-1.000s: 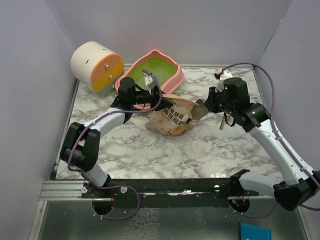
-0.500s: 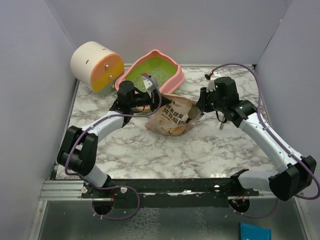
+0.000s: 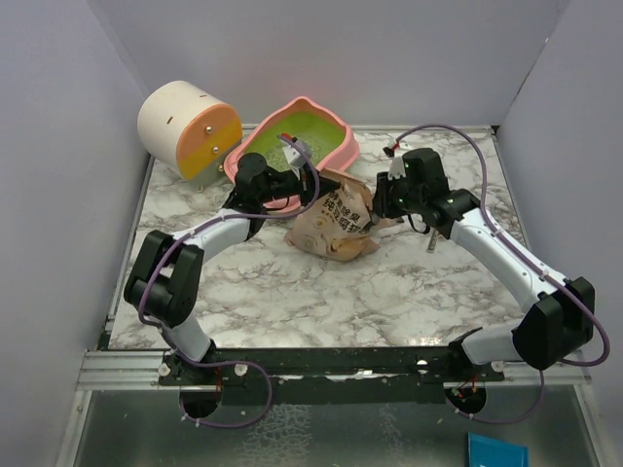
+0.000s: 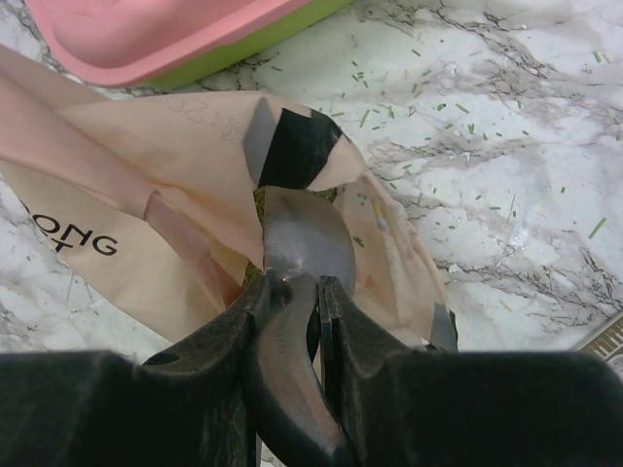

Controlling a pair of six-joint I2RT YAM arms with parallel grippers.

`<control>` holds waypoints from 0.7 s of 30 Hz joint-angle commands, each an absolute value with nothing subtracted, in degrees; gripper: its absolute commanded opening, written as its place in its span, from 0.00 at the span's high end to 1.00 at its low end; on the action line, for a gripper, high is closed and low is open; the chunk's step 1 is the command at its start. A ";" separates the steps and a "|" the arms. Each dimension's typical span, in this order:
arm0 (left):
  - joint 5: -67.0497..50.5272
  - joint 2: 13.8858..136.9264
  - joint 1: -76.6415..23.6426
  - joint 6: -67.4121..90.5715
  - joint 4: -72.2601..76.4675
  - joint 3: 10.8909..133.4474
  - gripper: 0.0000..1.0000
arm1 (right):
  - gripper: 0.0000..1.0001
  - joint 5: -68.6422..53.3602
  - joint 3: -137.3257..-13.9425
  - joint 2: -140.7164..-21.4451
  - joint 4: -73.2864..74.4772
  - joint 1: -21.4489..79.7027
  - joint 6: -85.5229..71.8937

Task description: Fill the litter box with clean litter

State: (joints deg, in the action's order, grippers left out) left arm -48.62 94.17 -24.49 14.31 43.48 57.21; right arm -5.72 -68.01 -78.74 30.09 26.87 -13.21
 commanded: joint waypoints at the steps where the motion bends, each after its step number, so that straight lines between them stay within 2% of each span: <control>1: -47.15 95.16 -26.32 16.85 53.04 64.45 1.00 | 0.99 -8.05 -66.93 -78.25 29.02 27.14 -12.97; 7: -46.71 96.83 -27.21 16.80 53.00 66.96 1.00 | 0.99 -8.68 -64.50 -79.28 28.08 27.15 -13.44; 15: -44.68 94.82 -27.42 13.45 53.20 57.97 1.00 | 0.99 -12.59 -59.97 -83.64 24.48 27.16 -14.30; 21: -43.74 93.81 -27.42 13.16 54.51 56.32 1.00 | 0.99 -17.23 -58.63 -87.22 20.97 27.16 -14.67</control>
